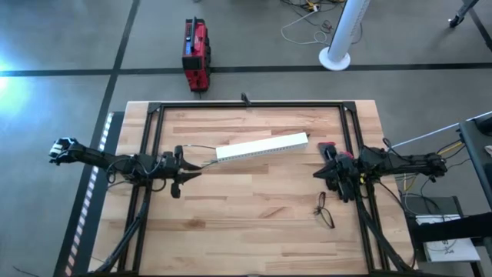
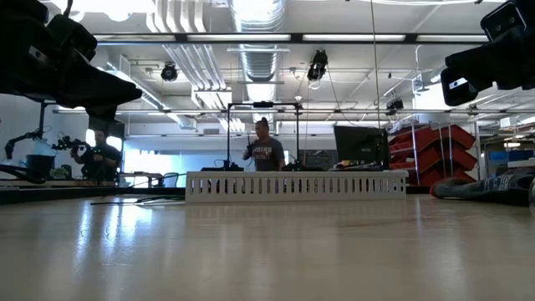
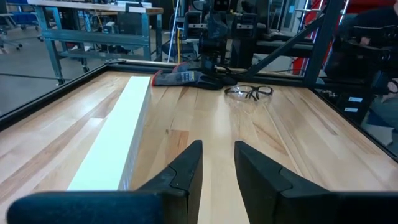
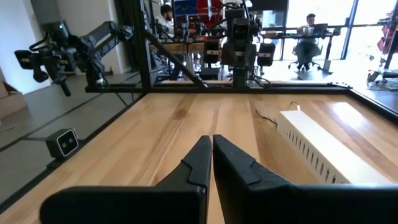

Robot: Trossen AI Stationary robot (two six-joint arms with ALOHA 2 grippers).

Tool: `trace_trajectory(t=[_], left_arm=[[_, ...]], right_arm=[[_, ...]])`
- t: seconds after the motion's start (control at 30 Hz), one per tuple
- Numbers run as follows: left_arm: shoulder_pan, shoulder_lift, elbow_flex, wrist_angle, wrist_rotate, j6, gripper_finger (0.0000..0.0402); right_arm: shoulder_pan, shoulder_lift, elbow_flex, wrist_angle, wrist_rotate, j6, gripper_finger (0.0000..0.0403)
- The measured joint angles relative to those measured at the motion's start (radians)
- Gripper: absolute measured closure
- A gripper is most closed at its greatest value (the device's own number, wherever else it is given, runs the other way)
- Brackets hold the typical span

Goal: Ziptie cables
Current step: Return to Home Position

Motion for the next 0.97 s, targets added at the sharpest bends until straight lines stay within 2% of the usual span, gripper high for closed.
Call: trace_trajectory(t=[0.3,0.73,0.97], left_arm=[[0.000,0.003,0.000,-0.001,0.000,0.000,0.0315],[0.000,0.003,0.000,-0.001,0.000,0.000,0.0327],[0.000,0.003,0.000,-0.001,0.000,0.000,0.0320]], right_arm=[[0.000,0.010,-0.001,0.009,-0.001,0.000,0.0401],[0.000,0.010,-0.001,0.009,-0.001,0.000,0.0400],[0.000,0.010,-0.001,0.009,-0.001,-0.001,0.0400]])
